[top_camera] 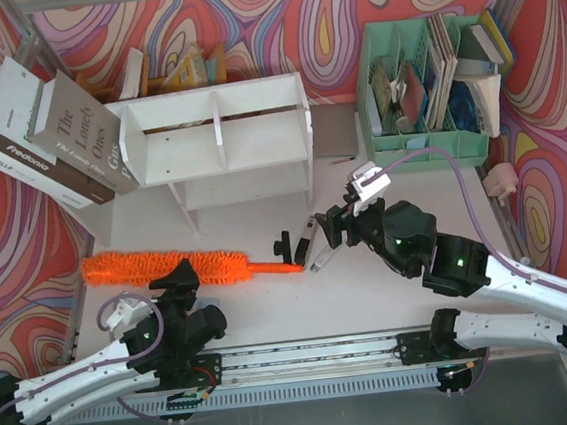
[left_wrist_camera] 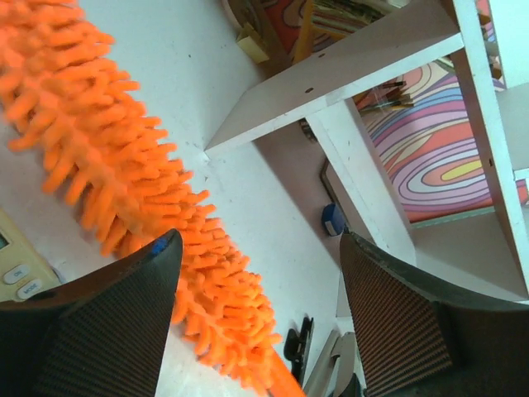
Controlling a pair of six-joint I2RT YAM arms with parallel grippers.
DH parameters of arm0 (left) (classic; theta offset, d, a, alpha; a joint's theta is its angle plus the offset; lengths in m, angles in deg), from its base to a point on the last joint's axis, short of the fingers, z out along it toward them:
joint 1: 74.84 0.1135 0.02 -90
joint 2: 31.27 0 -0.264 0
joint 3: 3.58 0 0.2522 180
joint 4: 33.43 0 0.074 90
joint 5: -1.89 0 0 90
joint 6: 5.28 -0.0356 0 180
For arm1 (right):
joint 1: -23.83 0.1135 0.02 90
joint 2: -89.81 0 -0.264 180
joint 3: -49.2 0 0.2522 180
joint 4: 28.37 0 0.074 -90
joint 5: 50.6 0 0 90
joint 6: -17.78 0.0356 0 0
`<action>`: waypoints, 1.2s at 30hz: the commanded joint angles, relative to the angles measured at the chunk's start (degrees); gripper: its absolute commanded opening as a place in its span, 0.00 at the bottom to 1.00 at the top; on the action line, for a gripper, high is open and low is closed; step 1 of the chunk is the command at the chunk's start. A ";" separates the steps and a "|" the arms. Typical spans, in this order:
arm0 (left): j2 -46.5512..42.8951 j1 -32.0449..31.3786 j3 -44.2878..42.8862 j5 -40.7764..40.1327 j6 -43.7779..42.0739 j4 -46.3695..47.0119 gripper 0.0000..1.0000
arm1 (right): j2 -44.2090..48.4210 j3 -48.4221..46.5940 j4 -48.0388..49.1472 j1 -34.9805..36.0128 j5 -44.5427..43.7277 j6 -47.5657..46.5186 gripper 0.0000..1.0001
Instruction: Dust the bookshelf with a duster
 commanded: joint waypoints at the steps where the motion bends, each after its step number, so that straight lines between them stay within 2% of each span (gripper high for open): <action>1: -0.75 0.25 -1.54 -2.16 -3.08 0.73 0.73 | 0.29 -0.04 0.44 -0.07 -1.17 0.08 0.64; 4: -1.12 0.22 -2.58 -2.40 -6.58 1.80 0.80 | 0.59 -0.05 0.46 -0.08 -1.28 -0.01 0.64; 7: -2.40 0.21 -3.86 -3.04 -20.30 9.50 0.85 | 1.00 -0.01 0.44 -0.08 -1.61 -0.20 0.64; 9: -3.73 0.26 -3.54 -2.84 -35.89 20.18 0.87 | 1.16 0.09 0.45 -0.02 -1.99 -0.20 0.64; 11: -5.26 0.24 -1.73 -1.15 -55.14 36.08 0.89 | 1.18 0.08 0.40 -0.08 -2.62 0.34 0.64; 14: -6.06 0.36 1.25 5.50 -80.71 57.07 0.98 | 0.88 0.26 0.33 -0.06 -3.80 1.86 0.64; 16: -4.75 0.34 0.48 10.01 -89.82 60.49 0.99 | 0.46 0.72 0.35 -0.08 -4.83 3.26 0.64; 22: 6.19 0.39 -7.52 16.82 -107.94 56.66 0.99 | -2.21 2.51 0.18 -0.14 -13.08 9.94 0.65; 27: 13.88 2.02 -9.22 14.49 -120.05 64.82 0.99 | -3.63 5.32 0.97 -2.80 -15.49 14.65 0.66; 30: 14.88 8.05 -10.10 17.17 -118.26 62.39 0.98 | -4.06 6.88 -0.03 -8.01 -12.84 17.29 0.67; 34: 14.64 20.40 -10.19 24.78 -113.00 56.25 0.98 | -3.58 9.98 1.10 -17.63 -7.42 18.17 0.70; 36: 15.20 25.31 -8.14 26.52 -113.65 59.18 0.99 | -2.86 11.99 3.30 -21.35 -5.91 16.61 0.71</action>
